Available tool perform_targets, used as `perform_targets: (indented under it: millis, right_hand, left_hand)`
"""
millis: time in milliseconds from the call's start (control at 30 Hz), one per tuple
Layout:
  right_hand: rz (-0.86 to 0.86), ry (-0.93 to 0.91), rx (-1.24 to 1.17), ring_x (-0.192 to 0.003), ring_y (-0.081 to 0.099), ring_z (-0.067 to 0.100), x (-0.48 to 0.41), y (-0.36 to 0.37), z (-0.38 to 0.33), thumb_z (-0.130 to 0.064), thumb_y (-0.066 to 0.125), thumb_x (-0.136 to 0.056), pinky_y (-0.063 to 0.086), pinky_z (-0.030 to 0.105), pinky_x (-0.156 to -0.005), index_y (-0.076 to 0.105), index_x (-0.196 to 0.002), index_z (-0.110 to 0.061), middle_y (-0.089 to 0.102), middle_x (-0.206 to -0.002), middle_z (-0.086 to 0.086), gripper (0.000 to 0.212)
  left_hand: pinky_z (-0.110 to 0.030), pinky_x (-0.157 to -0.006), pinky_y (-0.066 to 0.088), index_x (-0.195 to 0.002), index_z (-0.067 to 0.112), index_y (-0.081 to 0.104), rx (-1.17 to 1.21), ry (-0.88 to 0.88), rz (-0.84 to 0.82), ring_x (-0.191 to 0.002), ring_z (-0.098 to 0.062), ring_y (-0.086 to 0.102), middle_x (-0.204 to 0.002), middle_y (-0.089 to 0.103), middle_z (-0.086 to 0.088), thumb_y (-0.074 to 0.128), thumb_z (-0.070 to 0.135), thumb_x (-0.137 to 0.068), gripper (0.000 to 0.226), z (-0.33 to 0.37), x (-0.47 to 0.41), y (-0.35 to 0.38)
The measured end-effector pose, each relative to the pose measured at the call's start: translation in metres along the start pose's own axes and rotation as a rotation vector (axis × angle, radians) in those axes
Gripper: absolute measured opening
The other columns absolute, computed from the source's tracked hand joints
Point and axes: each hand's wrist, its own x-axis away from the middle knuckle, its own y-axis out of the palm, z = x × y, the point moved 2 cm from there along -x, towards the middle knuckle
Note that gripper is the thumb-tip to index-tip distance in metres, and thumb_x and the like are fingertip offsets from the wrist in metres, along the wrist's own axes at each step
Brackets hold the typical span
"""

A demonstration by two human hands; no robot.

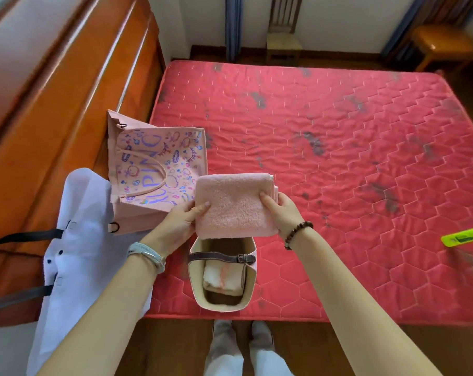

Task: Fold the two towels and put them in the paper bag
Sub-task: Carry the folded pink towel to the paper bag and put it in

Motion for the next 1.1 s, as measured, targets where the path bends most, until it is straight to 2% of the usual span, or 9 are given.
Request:
perform_targets:
  millis: [133, 233, 433, 633, 733, 800, 933, 1033, 1100]
  right_hand:
    - [0.017, 0.060, 0.014, -0.095, 0.065, 0.022, -0.019, 0.015, 0.015, -0.037, 0.064, -0.091, 0.055, 0.041, -0.088, 0.058, -0.118, -0.009, 0.067, -0.114, 0.012, 0.039]
    - [0.030, 0.044, 0.062, -0.102, 0.067, 0.029, -0.034, 0.017, 0.027, -0.039, 0.068, -0.088, 0.055, 0.048, -0.091, 0.063, -0.113, -0.009, 0.069, -0.113, 0.015, 0.039]
    - [-0.008, -0.025, 0.217, -0.091, 0.062, 0.020, -0.064, 0.009, 0.052, -0.031, 0.069, -0.089, 0.053, 0.044, -0.086, 0.067, -0.107, -0.009, 0.070, -0.100, 0.013, 0.029]
    - [-0.033, -0.079, 0.307, -0.081, 0.048, 0.014, -0.094, 0.007, 0.089, -0.026, 0.071, -0.087, 0.039, 0.031, -0.073, 0.060, -0.104, 0.008, 0.055, -0.085, 0.027, 0.040]
    - [-0.053, -0.066, 0.357, -0.073, 0.050, 0.009, -0.101, 0.009, 0.109, -0.018, 0.069, -0.089, 0.042, 0.015, -0.065, 0.064, -0.097, 0.001, 0.058, -0.079, 0.000, 0.022]
    - [-0.075, -0.069, 0.386, -0.068, 0.049, 0.003, -0.105, 0.012, 0.120, -0.016, 0.069, -0.089, 0.041, 0.008, -0.059, 0.064, -0.093, -0.005, 0.057, -0.076, -0.005, 0.013]
    - [-0.081, -0.104, 0.443, -0.060, 0.044, -0.004, -0.116, 0.019, 0.135, -0.015, 0.070, -0.087, 0.038, 0.011, -0.059, 0.062, -0.087, -0.006, 0.053, -0.070, -0.008, 0.012]
    - [-0.084, -0.131, 0.502, -0.065, 0.047, 0.001, -0.121, 0.024, 0.142, -0.012, 0.071, -0.085, 0.041, 0.022, -0.064, 0.062, -0.083, -0.012, 0.055, -0.071, -0.010, 0.009]
    - [-0.067, -0.159, 0.576, -0.064, 0.049, 0.000, -0.121, 0.028, 0.145, -0.009, 0.070, -0.084, 0.042, 0.023, -0.064, 0.055, -0.073, -0.024, 0.053, -0.067, -0.013, 0.024]
  left_hand:
    - [-0.025, -0.081, 0.058, -0.121, 0.002, 0.061, -0.043, -0.047, -0.020, -0.102, -0.016, 0.072, -0.118, 0.072, -0.013, 0.095, 0.036, -0.055, 0.082, -0.009, -0.025, -0.024]
    - [-0.025, -0.081, 0.058, -0.128, 0.002, 0.058, -0.080, -0.082, -0.048, -0.103, -0.015, 0.071, -0.125, 0.068, -0.014, 0.092, 0.031, -0.060, 0.082, -0.018, -0.042, -0.037]
    - [-0.025, -0.081, 0.057, -0.122, 0.009, 0.061, -0.194, -0.096, -0.059, -0.101, -0.014, 0.071, -0.108, 0.075, -0.003, 0.102, 0.030, -0.036, 0.097, -0.042, -0.073, -0.057]
    - [-0.023, -0.082, 0.056, -0.126, 0.012, 0.059, -0.274, -0.119, -0.021, -0.104, -0.011, 0.068, -0.114, 0.074, -0.003, 0.090, 0.004, -0.045, 0.086, -0.081, -0.094, -0.073]
    - [-0.019, -0.078, 0.056, -0.132, 0.004, 0.054, -0.256, -0.157, 0.008, -0.101, -0.010, 0.068, -0.120, 0.069, -0.009, 0.073, -0.021, -0.071, 0.068, -0.103, -0.096, -0.080]
    - [-0.019, -0.080, 0.056, -0.137, -0.001, 0.050, -0.246, -0.175, 0.042, -0.107, -0.012, 0.066, -0.129, 0.063, -0.015, 0.059, -0.029, -0.078, 0.066, -0.115, -0.097, -0.087]
    - [-0.024, -0.092, 0.055, -0.134, -0.001, 0.052, -0.173, -0.199, 0.121, -0.120, -0.023, 0.062, -0.129, 0.064, -0.019, 0.058, -0.015, -0.071, 0.065, -0.125, -0.101, -0.105]
    - [-0.033, -0.103, 0.047, -0.139, -0.004, 0.046, -0.115, -0.214, 0.204, -0.114, -0.023, 0.063, -0.130, 0.060, -0.021, 0.043, -0.017, -0.090, 0.051, -0.126, -0.101, -0.114]
    - [-0.032, -0.100, 0.046, -0.139, -0.003, 0.045, -0.122, -0.213, 0.227, -0.112, -0.021, 0.062, -0.127, 0.059, -0.020, 0.036, -0.015, -0.096, 0.046, -0.127, -0.101, -0.118]
